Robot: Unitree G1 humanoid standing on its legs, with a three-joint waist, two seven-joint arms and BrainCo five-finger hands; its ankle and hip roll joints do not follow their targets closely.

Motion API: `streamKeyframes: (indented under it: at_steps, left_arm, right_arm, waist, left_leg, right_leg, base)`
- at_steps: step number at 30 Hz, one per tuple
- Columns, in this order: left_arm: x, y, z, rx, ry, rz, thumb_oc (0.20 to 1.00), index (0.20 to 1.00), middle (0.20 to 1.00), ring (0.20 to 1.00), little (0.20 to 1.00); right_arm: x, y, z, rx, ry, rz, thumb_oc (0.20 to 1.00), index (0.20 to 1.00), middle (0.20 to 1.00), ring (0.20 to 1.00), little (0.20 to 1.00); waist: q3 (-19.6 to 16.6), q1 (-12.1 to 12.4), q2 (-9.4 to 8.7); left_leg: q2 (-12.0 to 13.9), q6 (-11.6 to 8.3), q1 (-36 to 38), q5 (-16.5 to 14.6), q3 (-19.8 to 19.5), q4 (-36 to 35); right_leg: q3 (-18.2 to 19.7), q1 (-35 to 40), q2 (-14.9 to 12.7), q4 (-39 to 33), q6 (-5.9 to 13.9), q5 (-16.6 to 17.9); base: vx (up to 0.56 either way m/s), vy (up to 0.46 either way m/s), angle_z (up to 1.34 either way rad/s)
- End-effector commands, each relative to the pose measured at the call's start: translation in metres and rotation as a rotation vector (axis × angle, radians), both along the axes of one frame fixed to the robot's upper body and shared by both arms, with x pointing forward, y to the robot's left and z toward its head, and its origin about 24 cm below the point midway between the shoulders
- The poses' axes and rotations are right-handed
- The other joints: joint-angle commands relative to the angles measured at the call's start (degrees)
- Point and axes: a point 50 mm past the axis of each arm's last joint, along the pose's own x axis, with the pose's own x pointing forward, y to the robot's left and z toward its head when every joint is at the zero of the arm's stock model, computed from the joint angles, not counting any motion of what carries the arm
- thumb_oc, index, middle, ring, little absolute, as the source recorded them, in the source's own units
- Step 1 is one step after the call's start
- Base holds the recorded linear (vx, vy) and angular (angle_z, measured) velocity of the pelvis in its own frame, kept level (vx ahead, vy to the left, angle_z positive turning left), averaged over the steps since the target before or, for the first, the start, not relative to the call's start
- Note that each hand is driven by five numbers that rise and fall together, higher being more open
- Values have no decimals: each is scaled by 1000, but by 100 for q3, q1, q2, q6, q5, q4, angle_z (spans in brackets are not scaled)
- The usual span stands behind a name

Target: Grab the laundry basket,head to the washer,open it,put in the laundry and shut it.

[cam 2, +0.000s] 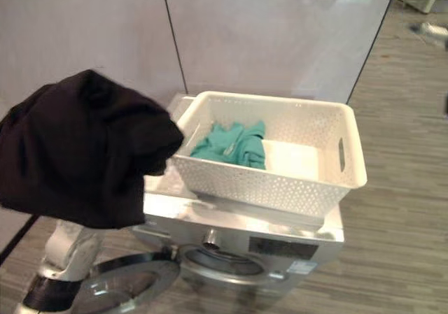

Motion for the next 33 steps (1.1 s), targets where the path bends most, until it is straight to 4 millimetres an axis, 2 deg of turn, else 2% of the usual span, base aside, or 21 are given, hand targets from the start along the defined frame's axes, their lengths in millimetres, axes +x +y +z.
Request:
streamKeyframes:
  at_steps: [1, 3, 4, 5, 6, 7, 9, 10, 11, 12, 16, 17, 21, 22, 23, 25, 30, 31, 33]
  left_arm:
    - [-21, 19, 38, 150, -224, 68, 200, 200, 200, 200, 200]
    - [-38, 45, 36, 243, -218, 203, 200, 200, 200, 200, 200]
    - [-45, 53, 36, 251, -217, 236, 200, 200, 200, 200, 200]
    - [-46, 53, 36, 252, -215, 235, 200, 200, 200, 200, 200]
    - [-58, 73, 24, 221, -173, 336, 200, 200, 200, 200, 200]
    - [-59, 74, 24, 224, -171, 335, 200, 200, 200, 200, 200]
    - [-62, 81, 14, 214, -132, 380, 200, 200, 200, 200, 200]
    - [-63, 81, 14, 215, -131, 380, 200, 200, 200, 200, 200]
    - [-67, 88, 6, 204, -103, 423, 200, 200, 200, 200, 200]
    - [-69, 89, 0, 197, -81, 421, 200, 200, 200, 200, 200]
    - [-72, 87, -7, 203, -34, 358, 200, 200, 200, 200, 200]
    - [-72, 83, -13, 179, -8, 315, 200, 200, 200, 200, 200]
    - [-76, 74, -30, 135, 95, 181, 200, 200, 200, 200, 200]
    - [-78, 73, -33, 187, 146, 138, 200, 200, 200, 200, 200]
    - [-79, 69, -40, 197, 218, 68, 200, 200, 200, 200, 200]
    - [-81, 70, -44, 189, 248, 49, 200, 200, 200, 200, 200]
    - [-86, 62, -55, 225, 355, -58, 200, 200, 200, 200, 200]
    - [-87, 62, -54, 238, 360, -69, 200, 200, 200, 200, 200]
    - [-85, 58, -52, 240, 355, -97, 200, 200, 200, 200, 200]
  right_arm:
    - [-13, -34, -12, 95, -42, -129, 1000, 1000, 1000, 1000, 1000]
    - [-29, -53, -40, 170, 6, -209, 1000, 1000, 1000, 1000, 1000]
    - [-36, -57, -47, 188, 11, -234, 1000, 1000, 1000, 1000, 1000]
    - [-36, -57, -48, 188, 12, -234, 1000, 1000, 1000, 1000, 1000]
    - [-49, -71, -80, 299, 41, -312, 1000, 1000, 1000, 1000, 1000]
    - [-49, -71, -81, 300, 43, -310, 1000, 1000, 1000, 1000, 1000]
    - [-54, -85, -111, 419, 92, -368, 1000, 1000, 1000, 1000, 1000]
    - [-54, -86, -111, 420, 92, -368, 1000, 1000, 1000, 1000, 1000]
    - [-59, -102, -147, 556, 166, -431, 1000, 1000, 1000, 1000, 1000]
    - [-67, -115, -173, 643, 243, -493, 1000, 1000, 1000, 1000, 1000]
    - [-83, -131, -225, 824, 411, -583, 1000, 1000, 1000, 1000, 1000]
    - [-84, -128, -242, 906, 442, -579, 1000, 1000, 1000, 1000, 1000]
    - [-83, -121, -278, 1108, 467, -538, 1000, 1000, 1000, 1000, 1000]
    - [-84, -114, -298, 1217, 497, -509, 1000, 1000, 1000, 1000, 1000]
    - [-88, -100, -333, 1391, 586, -479, 1000, 1000, 1000, 1000, 1000]
    - [-89, -96, -341, 1422, 625, -468, 1000, 1000, 1000, 1000, 1000]
    - [-88, -71, -371, 1437, 918, -396, 1000, 1000, 1000, 1000, 1000]
    - [-77, -66, -369, 1395, 967, -355, 1000, 1000, 1000, 1000, 1000]
    - [-68, -65, -367, 1301, 1082, -334, 1000, 1000, 1000, 1000, 1000]
  waist:
    - [-188, 142, -388]
    - [-144, 163, -348]
    - [-140, 174, -347]
    - [-153, 173, -353]
    - [-103, 227, -293]
    - [-119, 220, -303]
    - [-83, 253, -266]
    - [-92, 252, -269]
    - [-48, 299, -249]
    - [-16, 321, -238]
    - [73, 384, -212]
    - [113, 409, -188]
    - [246, 476, -137]
    - [332, 528, -115]
    - [484, 604, -106]
    - [528, 609, -115]
    - [786, 671, -112]
    - [875, 695, -109]
    - [1036, 750, -106]
  left_leg:
    - [139, -290, -398, 191, -74, 7]
    - [147, -303, -404, 157, -86, 7]
    - [143, -298, -444, 216, -94, 7]
    - [142, -298, -450, 218, -94, 7]
    - [127, -306, -503, 237, -122, 7]
    - [129, -307, -506, 238, -123, 7]
    - [126, -307, -548, 254, -145, 7]
    - [126, -308, -549, 256, -146, 7]
    - [119, -310, -585, 266, -163, 7]
    - [111, -314, -609, 278, -168, 7]
    - [97, -314, -643, 303, -208, 7]
    - [91, -309, -655, 310, -210, 7]
    - [97, -287, -663, 334, -232, 7]
    - [106, -287, -667, 366, -248, 7]
    - [133, -302, -686, 424, -291, 7]
    - [138, -309, -720, 458, -313, 7]
    - [221, -279, -762, 572, -405, 7]
    - [247, -279, -762, 588, -405, 7]
    - [278, -282, -902, 717, -416, 7]
  right_leg:
    - [78, 190, -368, -13, 441, 138]
    - [103, 173, -364, -13, 444, 92]
    - [104, 137, -368, -13, 437, 127]
    - [104, 131, -368, -13, 437, 129]
    - [92, 75, -387, -13, 438, 136]
    - [92, 72, -386, -13, 437, 138]
    - [64, 38, -403, -13, 434, 142]
    - [63, 38, -403, -13, 434, 143]
    - [30, 13, -414, -13, 434, 152]
    - [7, 5, -421, -13, 431, 156]
    - [-44, 5, -426, -13, 422, 155]
    - [-54, 0, -426, -13, 418, 154]
    - [-72, 5, -404, -13, 395, 153]
    - [-95, 21, -376, -13, 371, 145]
    - [-144, 39, -320, -13, 331, 137]
    - [-178, 29, -295, -13, 318, 140]
    - [-248, -90, -174, 223, 209, 28]
    - [-223, -165, -151, 350, 169, -28]
    - [-203, -358, -109, 444, 120, -61]
  base:
    - [-3, -24, 9]
    - [17, -34, 0]
    - [-5, -20, -5]
    - [-36, -13, 0]
    - [0, 0, 0]
    - [0, 0, 0]
    - [-20, 12, 5]
    - [-34, 4, 7]
    - [-41, 3, 10]
    - [-49, 4, 14]
    - [-33, 1, 13]
    - [-36, 2, 7]
    - [-42, -8, 2]
    - [-102, -65, 1]
    - [-95, -64, 6]
    - [-67, -50, 16]
    - [-67, -73, 7]
    - [-135, -82, 5]
    - [-173, -92, 7]
